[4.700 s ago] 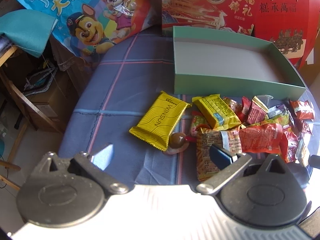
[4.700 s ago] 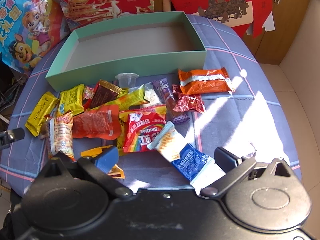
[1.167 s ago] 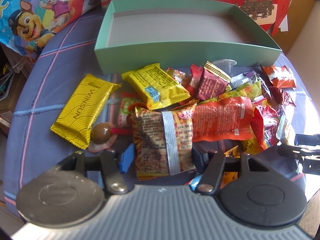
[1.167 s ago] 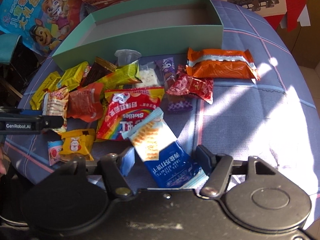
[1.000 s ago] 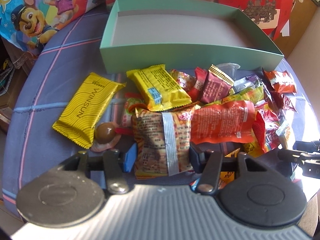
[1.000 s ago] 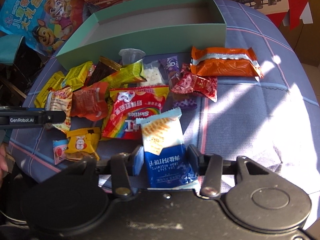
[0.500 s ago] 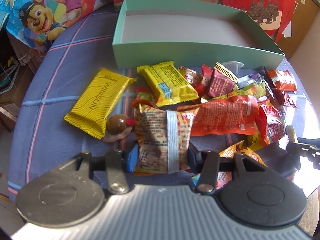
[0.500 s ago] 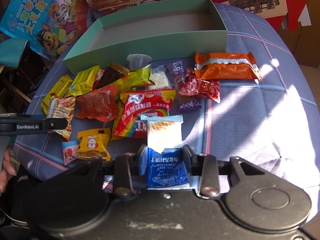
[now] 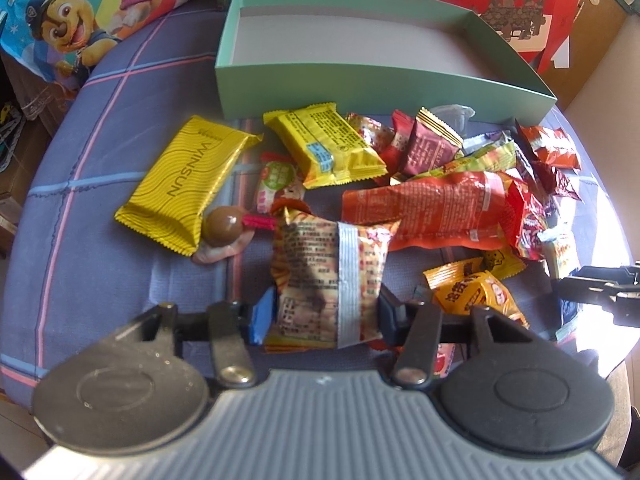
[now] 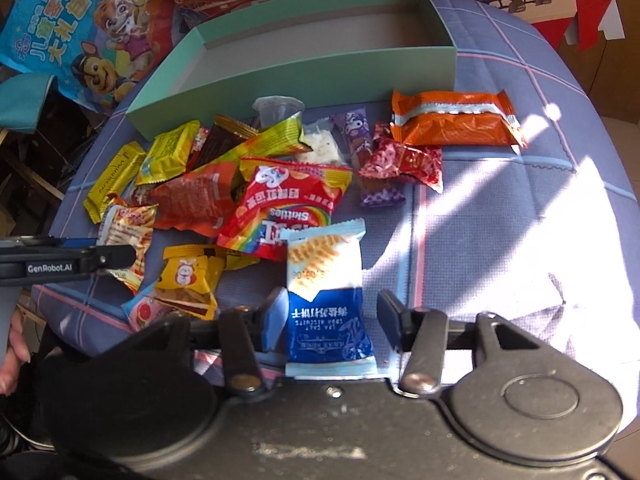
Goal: Organize snacks
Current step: 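Lift the striped bag with the left gripper while the right lifts the blue packet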
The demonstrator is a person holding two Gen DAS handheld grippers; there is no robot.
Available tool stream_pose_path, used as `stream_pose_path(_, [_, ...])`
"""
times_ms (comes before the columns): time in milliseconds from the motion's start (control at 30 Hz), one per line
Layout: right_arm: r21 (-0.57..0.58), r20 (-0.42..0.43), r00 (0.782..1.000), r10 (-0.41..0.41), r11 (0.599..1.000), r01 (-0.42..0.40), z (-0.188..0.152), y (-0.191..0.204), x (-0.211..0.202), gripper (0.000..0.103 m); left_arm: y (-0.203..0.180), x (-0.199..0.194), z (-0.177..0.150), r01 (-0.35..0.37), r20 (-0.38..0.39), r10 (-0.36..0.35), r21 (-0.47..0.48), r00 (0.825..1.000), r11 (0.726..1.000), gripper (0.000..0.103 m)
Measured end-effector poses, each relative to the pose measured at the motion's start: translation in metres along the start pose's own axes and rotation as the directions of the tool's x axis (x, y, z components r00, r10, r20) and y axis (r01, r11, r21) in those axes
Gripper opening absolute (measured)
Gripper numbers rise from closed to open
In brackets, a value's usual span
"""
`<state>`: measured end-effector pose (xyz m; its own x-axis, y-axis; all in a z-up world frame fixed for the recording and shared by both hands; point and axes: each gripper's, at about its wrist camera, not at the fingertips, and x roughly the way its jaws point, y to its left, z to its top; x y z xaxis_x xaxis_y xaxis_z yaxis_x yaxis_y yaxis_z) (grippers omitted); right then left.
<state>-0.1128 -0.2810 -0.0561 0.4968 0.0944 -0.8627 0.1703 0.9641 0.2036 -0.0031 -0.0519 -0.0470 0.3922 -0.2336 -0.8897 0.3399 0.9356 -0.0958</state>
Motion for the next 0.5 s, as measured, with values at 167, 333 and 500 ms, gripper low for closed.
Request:
stream_pose_path(167, [-0.032, 0.027, 0.999, -0.029, 0.999, 0.030, -0.003, 0.009, 0.008, 0.043, 0.005, 0.004, -0.002, -0.004, -0.008, 0.003, -0.027, 1.000, 1.000, 0.053])
stream_pose_path(333, [-0.031, 0.043, 0.999, -0.031, 0.999, 0.032, -0.002, 0.016, 0.005, 0.035, 0.005, -0.009, -0.001, 0.013, 0.030, -0.012, -0.014, 0.999, 1.000, 0.047])
stream_pose_path(500, [-0.027, 0.045, 0.999, -0.014, 1.000, 0.015, 0.003, 0.015, -0.006, 0.026, 0.006, -0.020, 0.003, 0.037, 0.057, -0.036, -0.022, 0.998, 0.999, 0.046])
